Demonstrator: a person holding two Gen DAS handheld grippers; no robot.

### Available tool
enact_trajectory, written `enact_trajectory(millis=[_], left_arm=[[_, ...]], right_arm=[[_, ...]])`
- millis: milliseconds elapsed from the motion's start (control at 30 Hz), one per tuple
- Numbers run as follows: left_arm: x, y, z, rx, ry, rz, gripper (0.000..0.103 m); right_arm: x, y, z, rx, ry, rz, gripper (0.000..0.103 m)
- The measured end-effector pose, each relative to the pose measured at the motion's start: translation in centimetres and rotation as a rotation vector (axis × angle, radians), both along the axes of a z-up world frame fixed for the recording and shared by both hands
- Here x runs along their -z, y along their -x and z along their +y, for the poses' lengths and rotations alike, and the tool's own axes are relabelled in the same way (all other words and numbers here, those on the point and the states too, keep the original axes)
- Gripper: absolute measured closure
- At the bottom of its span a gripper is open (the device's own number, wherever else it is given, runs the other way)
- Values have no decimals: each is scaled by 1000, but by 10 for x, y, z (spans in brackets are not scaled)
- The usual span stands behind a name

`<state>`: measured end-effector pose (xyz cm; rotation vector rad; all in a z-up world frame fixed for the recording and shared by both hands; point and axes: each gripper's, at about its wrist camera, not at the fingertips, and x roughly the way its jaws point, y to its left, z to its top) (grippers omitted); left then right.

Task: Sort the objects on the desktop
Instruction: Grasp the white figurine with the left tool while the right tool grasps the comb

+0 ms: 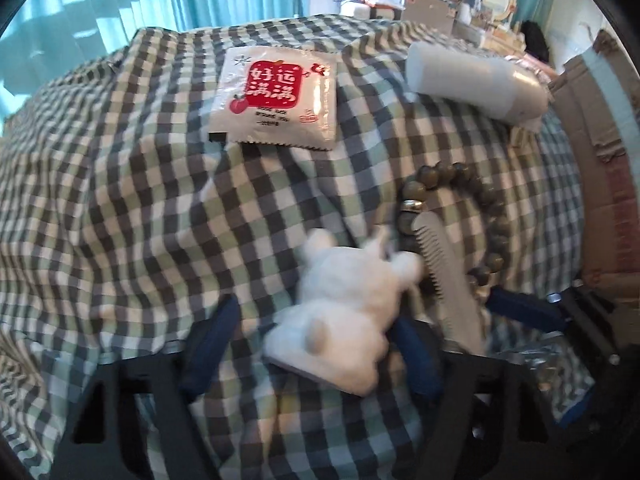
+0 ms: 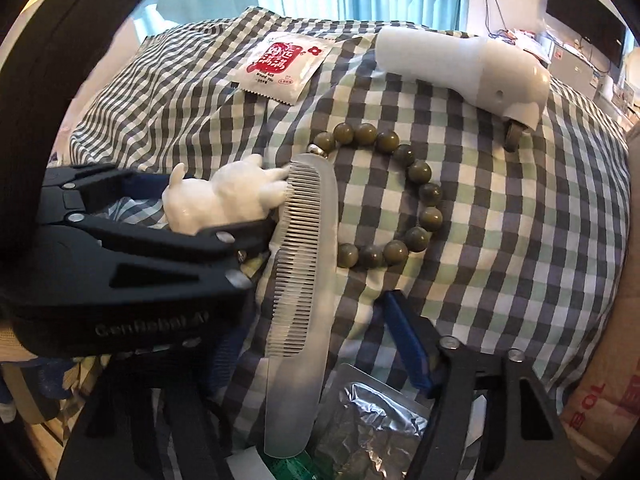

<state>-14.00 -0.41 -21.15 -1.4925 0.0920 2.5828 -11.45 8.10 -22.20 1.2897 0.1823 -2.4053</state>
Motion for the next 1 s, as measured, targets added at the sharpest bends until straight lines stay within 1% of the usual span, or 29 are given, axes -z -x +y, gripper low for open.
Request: enact_trajectory(millis=[33,100,167,233,300,367,467,533,667,733,767,833,933,1000], left_arm=[[-1,-1,0,6,-9,0,46],[-3,-5,0,7,-1,15,46],[-8,-8,1,6,-4,30,46],[-16,-11,-3,-8,-24,48,46],[-23,-15,-7,-14,-55,62,46],[-30,-19,-13,-29,-75,78,46],[-43,-27,-19,-43,-85,109,46],[-50,-33,-20,-44,-90,134,46],[-73,-48,-20,-54,-49,203,46],[-88,-46,-18,-47,-64,237,46],[-96,-49,-19,-45,-77,258,46],[-107,-52,-20,-41,-82,295,46],[-123,-61,-17,-28,-80,363,46],[-133,-72,-20,-22,-89,388,46]], right_arm=[[0,-1,0,-2,-1,1,49],[-1,-3,2,4,1,7,55],[-3,-6,0,-12,-8,20,70],[-7,-10,-1,-16,-14,31,77],[-9,-13,-1,-20,-15,35,77],[-12,-17,3,-21,10,34,77],[-22,-20,13,-5,76,27,77],[-32,-23,17,-2,141,24,77],[-55,-31,16,19,132,100,78],[-66,-36,21,28,155,123,79],[-70,-38,24,30,158,132,83],[-81,-41,27,40,161,159,98],[-95,-47,33,43,174,189,99],[-98,-50,33,51,162,204,100]])
